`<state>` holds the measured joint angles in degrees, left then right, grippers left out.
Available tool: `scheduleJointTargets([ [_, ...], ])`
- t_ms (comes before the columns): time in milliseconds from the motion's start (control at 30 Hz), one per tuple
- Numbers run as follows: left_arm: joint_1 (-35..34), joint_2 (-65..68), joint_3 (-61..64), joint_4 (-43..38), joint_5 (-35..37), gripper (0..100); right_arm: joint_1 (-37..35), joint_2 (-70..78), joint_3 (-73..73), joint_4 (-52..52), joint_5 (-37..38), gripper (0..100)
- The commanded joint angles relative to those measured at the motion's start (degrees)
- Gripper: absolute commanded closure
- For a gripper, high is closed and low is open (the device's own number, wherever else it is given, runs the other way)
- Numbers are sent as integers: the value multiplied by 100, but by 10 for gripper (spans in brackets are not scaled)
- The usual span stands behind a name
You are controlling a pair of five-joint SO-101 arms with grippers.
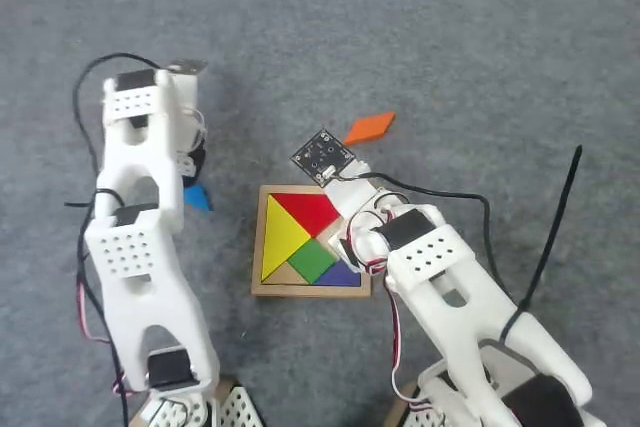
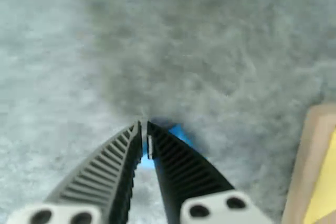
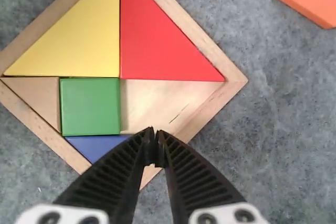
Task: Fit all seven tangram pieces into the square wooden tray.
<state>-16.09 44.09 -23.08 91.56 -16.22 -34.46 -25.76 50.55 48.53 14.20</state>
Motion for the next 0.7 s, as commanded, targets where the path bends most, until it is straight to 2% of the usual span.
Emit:
scheduleJointTargets([
  [0, 334, -281, 365, 97, -431, 989, 75, -233, -132, 57, -62, 991],
  [100, 334, -281, 567, 62, -475, 989, 75, -233, -132, 57, -62, 991],
  [300, -202, -281, 585, 62, -510, 989, 75, -233, -132, 57, -62, 991],
  [400, -387, -281, 629, 114, -756, 989, 75, -233, -132, 57, -62, 991],
  [667, -369, -299, 1077, 114, -1160, 989, 75, -233, -132, 48, -62, 991],
])
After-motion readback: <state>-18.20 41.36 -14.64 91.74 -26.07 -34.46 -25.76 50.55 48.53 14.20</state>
